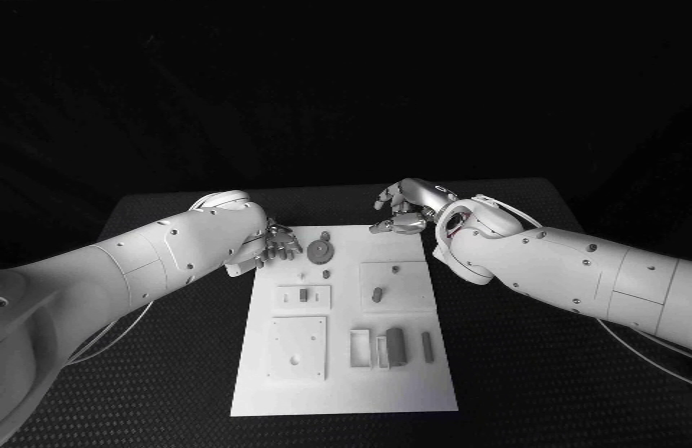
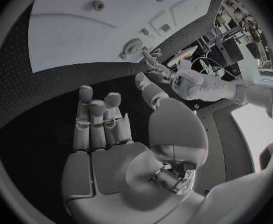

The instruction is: Assemble the parts on the task board

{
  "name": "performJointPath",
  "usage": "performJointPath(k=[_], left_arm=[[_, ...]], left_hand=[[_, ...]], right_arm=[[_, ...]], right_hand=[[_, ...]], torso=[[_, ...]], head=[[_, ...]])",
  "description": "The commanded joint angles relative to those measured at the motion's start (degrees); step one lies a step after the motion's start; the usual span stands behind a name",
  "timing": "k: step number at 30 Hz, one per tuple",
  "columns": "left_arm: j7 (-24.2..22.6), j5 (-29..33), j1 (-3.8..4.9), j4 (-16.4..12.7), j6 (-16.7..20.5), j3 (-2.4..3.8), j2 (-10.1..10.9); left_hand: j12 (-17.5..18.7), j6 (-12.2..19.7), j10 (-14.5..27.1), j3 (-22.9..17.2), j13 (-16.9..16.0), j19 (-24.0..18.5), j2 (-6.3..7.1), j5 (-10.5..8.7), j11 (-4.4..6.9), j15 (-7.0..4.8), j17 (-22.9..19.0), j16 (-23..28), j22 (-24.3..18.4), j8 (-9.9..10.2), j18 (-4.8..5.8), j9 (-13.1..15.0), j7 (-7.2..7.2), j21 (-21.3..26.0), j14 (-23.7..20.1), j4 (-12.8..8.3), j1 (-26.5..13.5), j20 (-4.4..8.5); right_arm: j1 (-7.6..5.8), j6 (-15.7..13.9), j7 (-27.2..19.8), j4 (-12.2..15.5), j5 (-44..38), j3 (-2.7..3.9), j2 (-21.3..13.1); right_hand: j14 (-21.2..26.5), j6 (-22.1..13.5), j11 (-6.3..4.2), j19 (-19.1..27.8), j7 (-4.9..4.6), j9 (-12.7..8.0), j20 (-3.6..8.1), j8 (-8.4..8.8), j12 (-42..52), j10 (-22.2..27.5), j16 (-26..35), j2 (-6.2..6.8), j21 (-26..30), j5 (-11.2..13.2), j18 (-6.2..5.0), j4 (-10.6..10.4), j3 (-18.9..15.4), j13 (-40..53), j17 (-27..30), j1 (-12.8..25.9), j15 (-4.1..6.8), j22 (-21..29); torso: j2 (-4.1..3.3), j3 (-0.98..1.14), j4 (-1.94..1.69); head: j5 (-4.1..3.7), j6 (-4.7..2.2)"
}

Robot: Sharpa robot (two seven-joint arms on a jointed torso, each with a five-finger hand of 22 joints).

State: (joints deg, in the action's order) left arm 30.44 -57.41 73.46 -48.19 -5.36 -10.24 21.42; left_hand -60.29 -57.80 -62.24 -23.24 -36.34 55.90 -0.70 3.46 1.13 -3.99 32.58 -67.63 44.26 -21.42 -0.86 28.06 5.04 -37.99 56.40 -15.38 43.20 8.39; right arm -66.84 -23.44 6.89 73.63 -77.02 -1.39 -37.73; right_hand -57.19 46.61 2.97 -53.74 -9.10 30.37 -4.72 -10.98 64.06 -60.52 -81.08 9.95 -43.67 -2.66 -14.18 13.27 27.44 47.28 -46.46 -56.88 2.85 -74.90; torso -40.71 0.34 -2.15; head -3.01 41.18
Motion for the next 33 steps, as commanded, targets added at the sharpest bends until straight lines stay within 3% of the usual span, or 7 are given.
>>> performJointPath(k=[1, 13, 22, 27, 33], left_arm=[[-0.3, 0.0, 0.0, 0.0, -0.8, 0.01, -0.2], [-0.5, 0.0, -0.01, 0.0, -1.3, 0.0, -0.3], [-1.0, 1.5, -0.01, 0.0, -1.2, 0.02, 0.3], [-1.3, 2.2, -0.01, 0.0, -1.0, 0.05, 0.7], [-1.3, 3.0, -0.02, -0.1, -0.9, 0.07, 1.1]], left_hand=[[-0.2, 0.4, 0.3, -2.8, 0.1, 0.0, 0.96, -0.55, 0.12, 0.01, -0.2, -0.3, 0.2, -0.2, 0.18, 0.1, 0.03, 0.3, -0.3, 1.7, 1.0, 1.11], [-0.4, 0.5, 0.4, -4.9, 0.1, -0.1, -0.28, -0.56, 0.07, 0.07, -0.4, -0.6, 0.7, -0.4, 0.23, 0.2, 0.08, 0.3, -0.4, 1.4, 3.0, 1.07], [-0.6, -0.3, 0.4, -6.5, 0.2, -0.2, -3.3, -0.56, 0.29, 0.11, -0.6, -0.8, 1.3, -1.2, 0.29, 0.7, -0.17, 0.3, -0.4, -1.0, 6.2, 1.01], [-0.5, -0.2, 0.4, -9.9, 0.3, -0.2, -3.65, -0.68, 0.36, 0.28, -0.8, -0.8, 1.5, -1.9, 0.36, 1.1, -0.26, 0.5, -0.5, -0.5, 8.8, 0.87], [-0.5, -0.3, 0.4, -10.5, 0.3, -0.2, -3.77, -0.68, 0.36, 0.35, -0.8, -0.9, 1.7, -2.3, 0.4, 1.3, -0.27, 0.5, -0.5, -0.4, 9.0, 0.81]], right_arm=[[0.02, 0.6, -0.3, 0.0, -0.1, 0.03, 0.1], [0.02, 0.7, -0.3, -0.2, 0.0, 0.03, 0.2], [0.02, 0.7, -0.4, -0.2, 0.1, 0.03, 0.1], [0.03, 0.8, -0.4, -0.3, 0.1, 0.03, 0.2], [0.03, 0.8, -0.4, -0.4, 0.1, 0.03, 0.2]], right_hand=[[0.0, 0.2, -0.05, 0.1, -0.37, -0.1, -0.16, -0.21, 0.3, -0.1, -0.2, -0.52, 0.0, -0.2, -0.82, 0.0, -0.3, -0.1, 0.1, 0.0, 0.3, -0.8], [0.0, 0.2, -0.05, 0.1, -0.37, -0.1, -0.17, -0.21, 0.3, -0.1, -0.2, -0.54, 0.0, -0.2, -0.82, 0.0, -0.3, -0.1, 0.1, 0.0, 0.3, -0.8], [0.0, 0.2, -0.05, 0.1, -0.37, -0.1, -0.17, -0.21, 0.3, -0.1, -0.2, -0.54, 0.0, -0.2, -0.82, -0.1, -0.3, -0.1, 0.1, 0.0, 0.29, -0.8], [0.0, 0.2, -0.05, 0.1, -0.37, -0.1, -0.18, -0.21, 0.3, -0.1, -0.2, -0.55, 0.0, -0.2, -0.82, -0.1, -0.3, -0.1, 0.1, 0.1, 0.29, -0.8], [0.0, 0.2, -0.04, 0.1, -0.37, -0.1, -0.18, -0.21, 0.3, -0.1, -0.2, -0.56, 0.0, -0.2, -0.82, -0.1, -0.3, -0.1, 0.1, 0.1, 0.29, -0.8]], torso=[[0.0, 0.03, -0.01], [-0.01, 0.01, 0.01], [-0.01, 0.0, 0.0], [-0.01, -0.01, 0.0], [0.0, 0.0, -0.02]], head=[[0.0, 0.12], [-0.07, 0.15], [-0.08, 0.27], [-0.1, 0.36], [0.0, 0.46]])
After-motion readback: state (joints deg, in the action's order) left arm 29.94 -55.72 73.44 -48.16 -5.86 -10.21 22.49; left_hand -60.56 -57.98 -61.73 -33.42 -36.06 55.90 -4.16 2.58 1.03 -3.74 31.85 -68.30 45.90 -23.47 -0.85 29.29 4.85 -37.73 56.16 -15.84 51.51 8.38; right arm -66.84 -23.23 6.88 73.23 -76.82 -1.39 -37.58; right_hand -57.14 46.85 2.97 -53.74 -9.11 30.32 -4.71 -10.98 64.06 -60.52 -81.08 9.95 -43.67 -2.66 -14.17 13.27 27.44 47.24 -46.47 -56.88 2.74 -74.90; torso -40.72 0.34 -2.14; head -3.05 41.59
